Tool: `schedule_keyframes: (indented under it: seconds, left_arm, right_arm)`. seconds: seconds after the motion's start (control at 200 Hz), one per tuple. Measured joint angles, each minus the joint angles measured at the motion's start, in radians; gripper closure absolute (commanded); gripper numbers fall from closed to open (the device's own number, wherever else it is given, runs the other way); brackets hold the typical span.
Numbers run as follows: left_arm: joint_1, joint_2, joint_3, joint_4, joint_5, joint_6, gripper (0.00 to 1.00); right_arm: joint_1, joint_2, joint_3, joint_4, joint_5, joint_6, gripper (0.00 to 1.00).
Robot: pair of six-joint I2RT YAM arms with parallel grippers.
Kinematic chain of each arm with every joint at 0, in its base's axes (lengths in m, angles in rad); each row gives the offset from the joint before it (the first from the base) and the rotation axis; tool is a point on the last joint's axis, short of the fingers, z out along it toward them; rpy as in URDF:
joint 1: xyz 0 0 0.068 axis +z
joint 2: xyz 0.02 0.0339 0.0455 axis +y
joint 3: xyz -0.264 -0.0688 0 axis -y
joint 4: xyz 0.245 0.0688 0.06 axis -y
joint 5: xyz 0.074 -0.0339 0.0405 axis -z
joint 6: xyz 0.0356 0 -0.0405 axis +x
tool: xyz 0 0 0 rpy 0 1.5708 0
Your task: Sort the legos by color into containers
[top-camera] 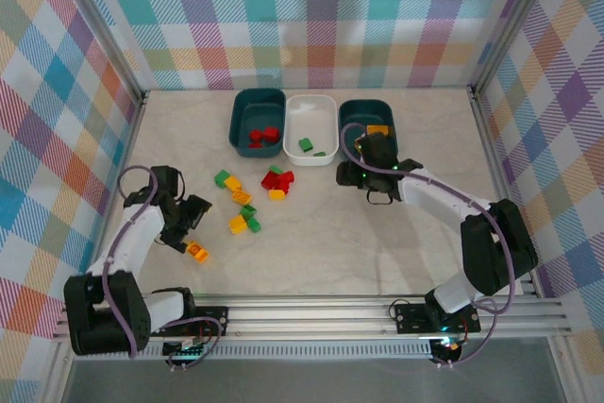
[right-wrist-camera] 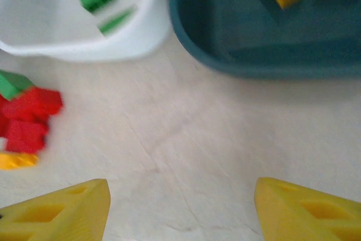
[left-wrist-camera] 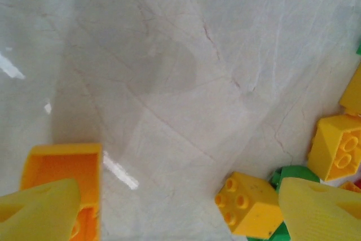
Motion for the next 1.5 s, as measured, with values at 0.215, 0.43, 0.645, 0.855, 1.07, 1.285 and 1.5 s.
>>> schedule_keyframes:
  seconds: [0.215,0.43,0.645,0.855,1.07,1.285,1.5]
  left_arm:
    - [0.000,-0.126,0.020,-0.119,-0.055,0.003,0.09]
    - [-0.018,-0.142,-0.036,-0.192,-0.027,-0.023,0.10]
    - [-0.076,-0.115,-0.172,-0.124,0.043,-0.083,0.19]
    - [-0.089,-0.066,-0.174,-0.065,-0.003,-0.098,0.27]
    - [-0.089,-0.045,-0.174,-0.046,-0.057,-0.098,0.12]
    - [-0.089,0.088,-0.156,-0.038,-0.078,-0.085,0.29]
    - [-0.090,0.125,-0.131,-0.024,-0.082,-0.079,0.75]
  right_arm:
    - [-0.003,-0.060,-0.053,0.027,-0.005,0.000,0.31]
    - [-0.003,-0.125,-0.140,0.106,-0.005,0.004,0.29]
    - [-0.003,-0.127,-0.184,0.145,-0.004,0.018,0.29]
    - [-0.003,-0.150,-0.215,0.179,0.009,0.030,0.29]
    - [-0.003,-0.197,-0.230,0.190,0.050,0.030,0.28]
    - [-0.003,-0.188,-0.230,0.193,0.066,0.031,0.29]
    - [-0.003,-0.182,-0.230,0.194,0.098,0.029,0.28]
